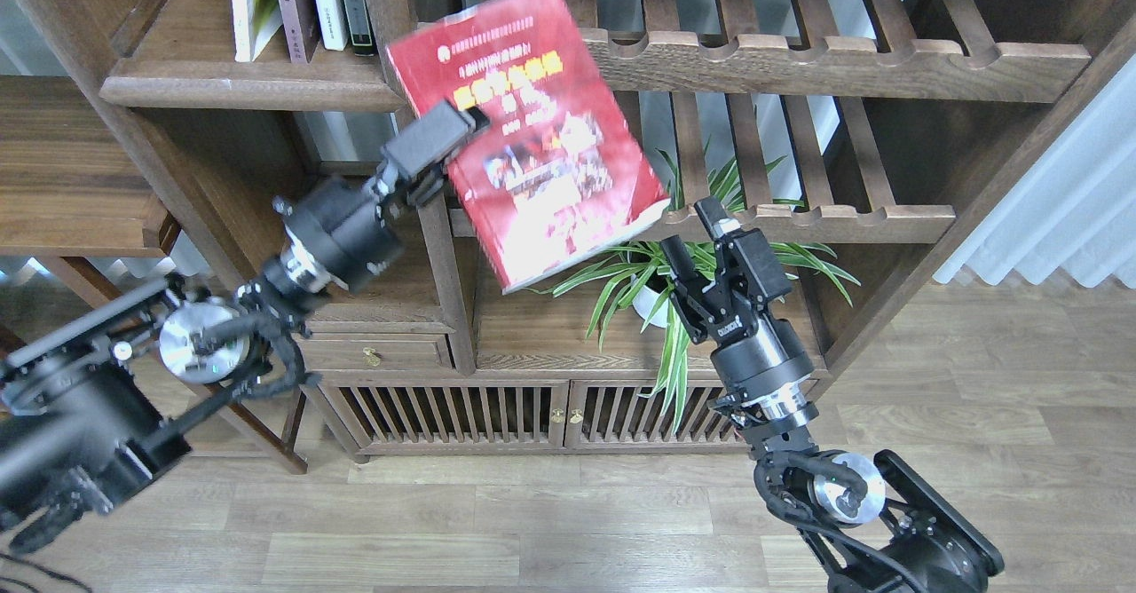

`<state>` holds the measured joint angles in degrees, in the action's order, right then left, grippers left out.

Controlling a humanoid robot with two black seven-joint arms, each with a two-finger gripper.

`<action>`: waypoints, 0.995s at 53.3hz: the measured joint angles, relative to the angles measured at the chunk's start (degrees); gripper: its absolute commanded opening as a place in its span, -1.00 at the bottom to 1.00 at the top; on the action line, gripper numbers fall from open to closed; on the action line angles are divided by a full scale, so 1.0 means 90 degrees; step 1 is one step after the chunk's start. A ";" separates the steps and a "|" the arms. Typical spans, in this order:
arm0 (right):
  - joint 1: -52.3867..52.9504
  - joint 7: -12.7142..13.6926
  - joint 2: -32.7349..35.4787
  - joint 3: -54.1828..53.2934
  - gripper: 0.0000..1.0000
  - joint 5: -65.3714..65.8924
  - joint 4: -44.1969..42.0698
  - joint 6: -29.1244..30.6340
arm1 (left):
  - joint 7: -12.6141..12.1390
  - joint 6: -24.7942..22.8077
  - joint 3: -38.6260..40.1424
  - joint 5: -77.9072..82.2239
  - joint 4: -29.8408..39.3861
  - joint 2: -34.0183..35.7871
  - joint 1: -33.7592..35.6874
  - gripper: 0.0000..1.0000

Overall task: Organize books on shelf
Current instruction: 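Lift the red book up toward the upper shelf with the left gripper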

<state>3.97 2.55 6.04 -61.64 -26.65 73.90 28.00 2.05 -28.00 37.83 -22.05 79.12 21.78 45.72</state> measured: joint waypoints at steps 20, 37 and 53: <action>0.0027 0.0010 -0.0010 0.0013 0.78 0.0118 -0.0034 0.0000 | -0.0027 0.0000 0.1057 0.0135 0.0002 0.0398 0.0214 -1.00; 0.0091 0.0012 -0.0048 0.0030 0.80 0.0240 -0.0112 0.0000 | 0.0021 -0.0005 0.1841 0.0139 0.0006 0.1053 0.0240 -1.00; 0.0185 0.0015 -0.0178 0.0042 0.81 0.0334 -0.0216 0.0000 | 0.0060 0.0004 0.2538 0.0126 -0.0007 0.1554 0.0240 -1.00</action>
<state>5.64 2.68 4.44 -61.26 -23.64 71.95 28.00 2.59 -27.96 60.67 -20.92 79.06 35.76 47.88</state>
